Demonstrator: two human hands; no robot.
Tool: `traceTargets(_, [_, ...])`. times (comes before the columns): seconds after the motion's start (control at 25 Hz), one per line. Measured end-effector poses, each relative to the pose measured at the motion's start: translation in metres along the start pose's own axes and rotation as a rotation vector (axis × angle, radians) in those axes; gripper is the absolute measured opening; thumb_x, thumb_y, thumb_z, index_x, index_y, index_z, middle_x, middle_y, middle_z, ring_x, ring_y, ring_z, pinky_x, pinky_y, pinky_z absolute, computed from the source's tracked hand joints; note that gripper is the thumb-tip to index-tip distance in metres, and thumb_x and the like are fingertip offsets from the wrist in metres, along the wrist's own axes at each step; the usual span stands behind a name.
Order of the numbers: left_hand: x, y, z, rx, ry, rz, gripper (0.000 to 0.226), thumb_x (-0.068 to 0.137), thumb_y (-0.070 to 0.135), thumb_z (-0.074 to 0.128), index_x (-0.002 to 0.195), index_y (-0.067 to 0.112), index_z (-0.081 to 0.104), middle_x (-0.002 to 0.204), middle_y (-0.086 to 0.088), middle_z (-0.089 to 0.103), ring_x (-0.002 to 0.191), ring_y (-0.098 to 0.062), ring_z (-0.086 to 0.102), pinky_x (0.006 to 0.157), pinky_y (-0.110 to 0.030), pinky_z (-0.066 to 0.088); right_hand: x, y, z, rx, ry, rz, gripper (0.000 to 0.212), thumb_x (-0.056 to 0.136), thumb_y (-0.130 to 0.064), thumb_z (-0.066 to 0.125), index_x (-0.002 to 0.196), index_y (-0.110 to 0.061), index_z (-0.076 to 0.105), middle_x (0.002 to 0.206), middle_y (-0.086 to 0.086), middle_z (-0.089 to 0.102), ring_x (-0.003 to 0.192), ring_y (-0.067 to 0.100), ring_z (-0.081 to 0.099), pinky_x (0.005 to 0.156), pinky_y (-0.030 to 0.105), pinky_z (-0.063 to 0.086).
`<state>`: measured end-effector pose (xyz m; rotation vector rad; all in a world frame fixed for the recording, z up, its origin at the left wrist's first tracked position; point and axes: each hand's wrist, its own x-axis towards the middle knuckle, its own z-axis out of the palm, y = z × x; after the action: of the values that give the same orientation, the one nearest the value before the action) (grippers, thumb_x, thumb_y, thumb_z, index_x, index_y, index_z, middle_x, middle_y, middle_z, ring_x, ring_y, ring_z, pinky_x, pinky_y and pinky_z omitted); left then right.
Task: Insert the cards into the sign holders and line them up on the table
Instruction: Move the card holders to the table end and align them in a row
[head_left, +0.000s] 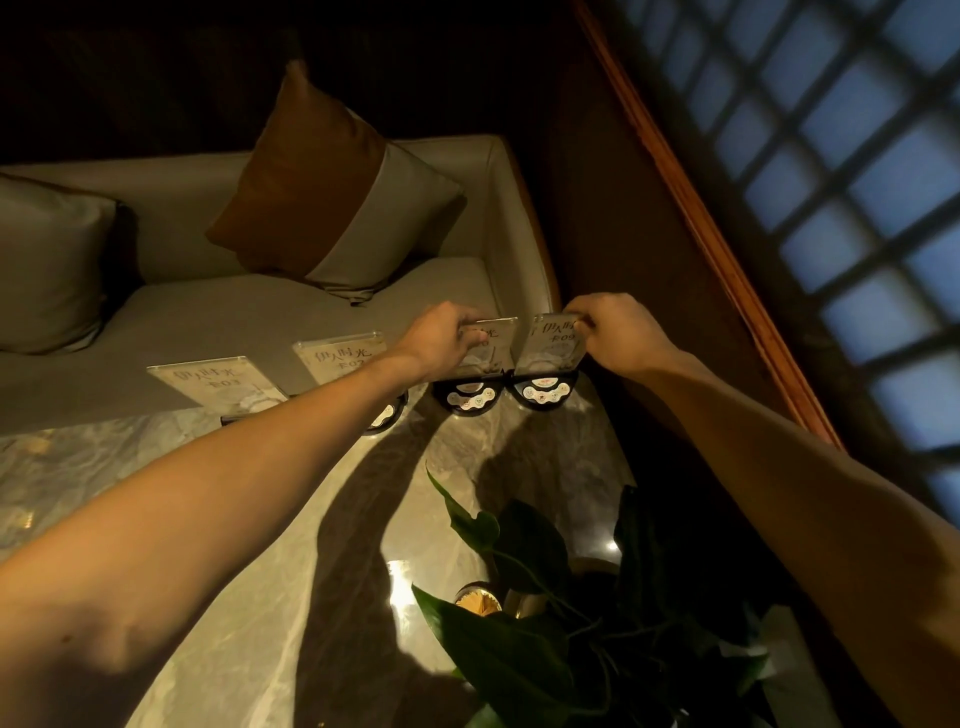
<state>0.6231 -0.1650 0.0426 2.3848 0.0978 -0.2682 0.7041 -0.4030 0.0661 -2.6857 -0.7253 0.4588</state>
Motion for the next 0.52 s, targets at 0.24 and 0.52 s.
traceTargets(0.24, [-0.0052,-0.0035,-0.0026,-0.033,0.028,0.001,0.024,0.099,0.021,0.059,0.119,0.016,0.07,0.111,-0.006,0.074,0.106,-0.023,0.065,0.092,-0.032,0.048,0.0006,0.0005,0.0008,-0.009,0.016,-0.004,0.028,0.102,-0.011,0.051,0.128,-0.014,0.063,0.126,0.007,0.067,0.116,0.022,0.063,0.089,0.03,0.053])
traceTargets(0.52, [-0.0049,0.0043,0.0036,-0.032,0.049,0.002,0.025,0.099,0.021,0.058,0.12,0.015,0.07,0.111,-0.006,0.074,0.105,-0.022,0.065,0.089,-0.03,0.048,0.0021,0.0004,0.0017,0.0,-0.004,0.025,0.028,0.103,-0.012,0.05,0.128,-0.016,0.062,0.125,0.007,0.067,0.114,0.022,0.064,0.078,0.022,0.048])
